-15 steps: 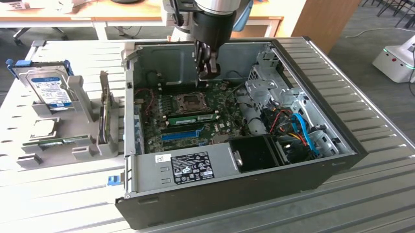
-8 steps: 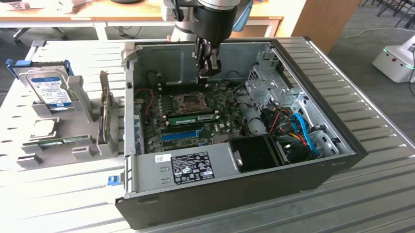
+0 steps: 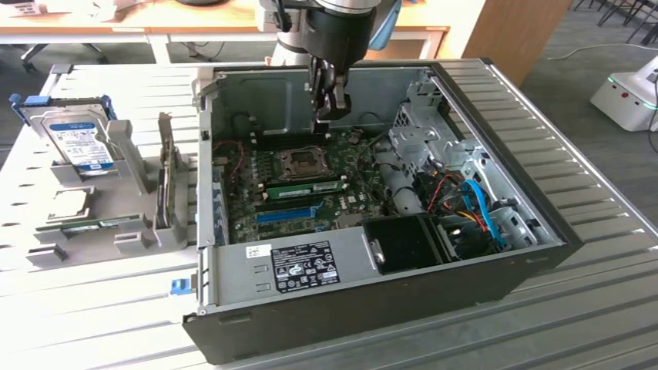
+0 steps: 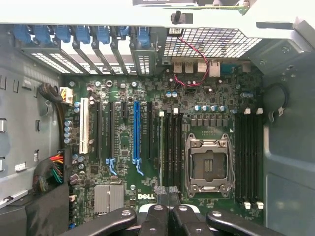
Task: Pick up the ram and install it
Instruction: 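Press down the ram until it locks into place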
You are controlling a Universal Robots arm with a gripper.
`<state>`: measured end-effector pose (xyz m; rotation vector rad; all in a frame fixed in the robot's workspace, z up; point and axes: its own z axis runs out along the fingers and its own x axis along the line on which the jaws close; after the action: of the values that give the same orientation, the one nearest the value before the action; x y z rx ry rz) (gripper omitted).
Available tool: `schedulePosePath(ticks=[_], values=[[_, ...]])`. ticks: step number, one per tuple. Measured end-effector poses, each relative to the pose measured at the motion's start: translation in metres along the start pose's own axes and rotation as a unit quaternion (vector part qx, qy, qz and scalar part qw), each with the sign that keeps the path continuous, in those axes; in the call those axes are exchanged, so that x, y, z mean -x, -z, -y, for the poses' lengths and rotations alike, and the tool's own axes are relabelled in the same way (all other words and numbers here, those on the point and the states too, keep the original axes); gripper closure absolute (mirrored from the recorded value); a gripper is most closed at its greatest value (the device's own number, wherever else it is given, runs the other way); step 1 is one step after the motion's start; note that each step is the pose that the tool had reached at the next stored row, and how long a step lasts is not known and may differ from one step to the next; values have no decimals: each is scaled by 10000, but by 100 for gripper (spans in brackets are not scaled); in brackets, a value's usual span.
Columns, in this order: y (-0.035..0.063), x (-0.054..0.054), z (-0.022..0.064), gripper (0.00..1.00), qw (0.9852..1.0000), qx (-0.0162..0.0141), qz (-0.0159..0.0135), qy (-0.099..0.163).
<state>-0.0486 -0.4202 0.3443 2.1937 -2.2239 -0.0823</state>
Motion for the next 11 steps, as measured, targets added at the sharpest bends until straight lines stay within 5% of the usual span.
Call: schedulePosePath(ticks=[11], values=[[-2, 0, 0, 89, 9999, -3, 6, -113]])
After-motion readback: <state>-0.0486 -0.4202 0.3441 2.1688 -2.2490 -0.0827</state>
